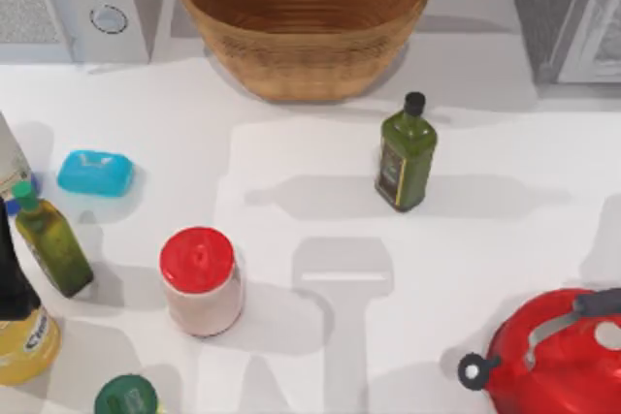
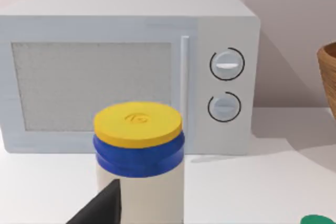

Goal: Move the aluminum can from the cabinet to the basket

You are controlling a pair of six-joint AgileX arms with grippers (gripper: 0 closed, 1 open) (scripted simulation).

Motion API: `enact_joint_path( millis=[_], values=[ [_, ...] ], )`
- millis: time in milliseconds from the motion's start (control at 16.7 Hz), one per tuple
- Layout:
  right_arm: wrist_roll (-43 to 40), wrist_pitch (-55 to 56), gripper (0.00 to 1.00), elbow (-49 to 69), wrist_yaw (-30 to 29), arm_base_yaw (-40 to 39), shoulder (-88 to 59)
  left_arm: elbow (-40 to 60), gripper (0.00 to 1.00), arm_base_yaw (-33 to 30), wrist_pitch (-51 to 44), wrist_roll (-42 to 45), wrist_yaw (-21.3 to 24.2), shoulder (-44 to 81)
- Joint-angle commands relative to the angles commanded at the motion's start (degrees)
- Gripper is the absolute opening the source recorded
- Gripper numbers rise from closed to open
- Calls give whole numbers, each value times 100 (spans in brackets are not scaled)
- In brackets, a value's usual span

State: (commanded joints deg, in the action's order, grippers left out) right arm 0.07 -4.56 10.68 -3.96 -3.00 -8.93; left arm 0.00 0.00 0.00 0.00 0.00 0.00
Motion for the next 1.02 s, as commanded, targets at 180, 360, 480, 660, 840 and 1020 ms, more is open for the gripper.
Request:
enact_joint_path(
  millis=[180, 360, 480, 660, 840, 1020],
  values=[
    [-5, 336, 0, -802, 280, 240, 663, 0, 100, 0, 0, 0, 0, 0],
    [-7, 456, 0, -1068, 396, 300, 893, 0, 100, 0, 0, 0, 0, 0],
    [-7, 456, 0, -1068, 396, 300, 893, 0, 100, 0, 0, 0, 0, 0],
    [3, 442, 0, -1102, 390, 286, 851, 0, 100, 0, 0, 0, 0, 0],
    [-17, 508, 0, -792, 123, 212, 555, 0, 100, 0, 0, 0, 0, 0],
    [-51, 676, 0, -71, -405, -53, -238, 0, 100, 0, 0, 0, 0, 0]
  ],
)
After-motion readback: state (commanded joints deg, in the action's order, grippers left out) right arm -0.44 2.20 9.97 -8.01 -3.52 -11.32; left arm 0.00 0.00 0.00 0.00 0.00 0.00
